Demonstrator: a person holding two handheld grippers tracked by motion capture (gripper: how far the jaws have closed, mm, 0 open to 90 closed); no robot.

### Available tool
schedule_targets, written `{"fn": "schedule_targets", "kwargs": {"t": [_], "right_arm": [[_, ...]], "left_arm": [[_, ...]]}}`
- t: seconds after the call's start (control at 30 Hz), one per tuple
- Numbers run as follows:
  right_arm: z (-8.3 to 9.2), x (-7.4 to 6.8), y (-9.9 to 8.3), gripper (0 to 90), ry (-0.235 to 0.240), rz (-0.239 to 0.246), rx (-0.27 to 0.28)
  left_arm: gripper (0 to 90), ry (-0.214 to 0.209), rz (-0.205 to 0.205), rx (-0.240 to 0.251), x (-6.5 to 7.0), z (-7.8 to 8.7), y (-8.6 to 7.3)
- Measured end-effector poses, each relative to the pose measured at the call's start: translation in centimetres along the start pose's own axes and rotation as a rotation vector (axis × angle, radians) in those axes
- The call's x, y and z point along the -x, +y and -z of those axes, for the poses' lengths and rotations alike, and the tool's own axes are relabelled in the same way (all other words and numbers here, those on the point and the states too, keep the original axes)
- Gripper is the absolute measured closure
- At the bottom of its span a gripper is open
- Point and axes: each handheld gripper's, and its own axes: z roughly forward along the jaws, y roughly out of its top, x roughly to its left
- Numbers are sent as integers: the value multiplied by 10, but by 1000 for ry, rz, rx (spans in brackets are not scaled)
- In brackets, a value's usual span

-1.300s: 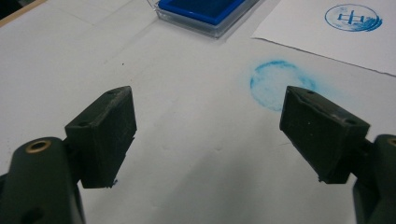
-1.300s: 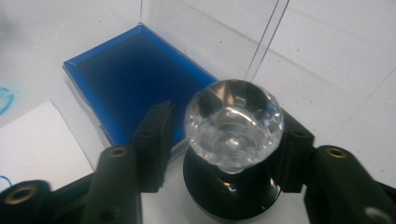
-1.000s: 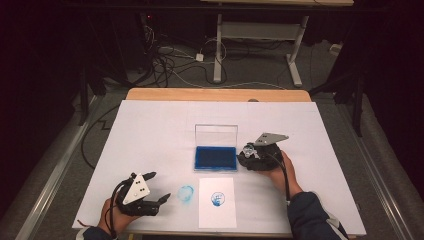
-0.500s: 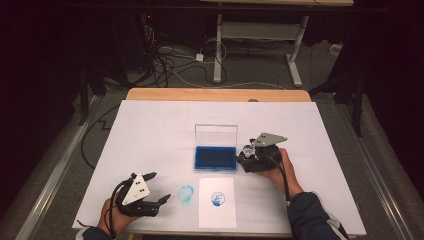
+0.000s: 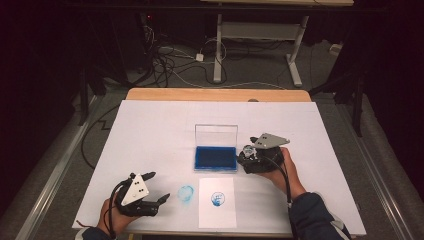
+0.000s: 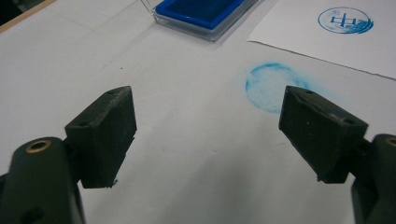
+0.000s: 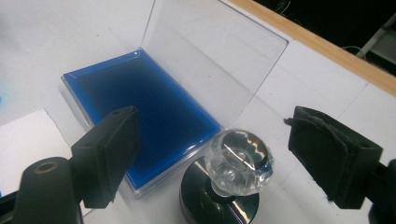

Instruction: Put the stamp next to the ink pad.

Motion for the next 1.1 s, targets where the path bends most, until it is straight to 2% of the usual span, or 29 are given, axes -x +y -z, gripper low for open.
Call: {"fn": "schedule_targets", "kwargs": {"t": [0.27, 0.37, 0.5, 1.1], "right_arm": [[8, -5, 5, 166, 7, 27, 6], [10, -7, 6, 166, -4, 43, 2], [17, -10, 8, 165, -1, 50, 14], [44, -20, 13, 163, -4, 102, 50]], "left_arm": [[181, 0, -3, -1, 0, 0, 0], [181, 0, -6, -1, 0, 1, 0], [180, 10, -6, 7, 0, 2, 0], [177, 3, -11, -2, 2, 0, 1]]}}
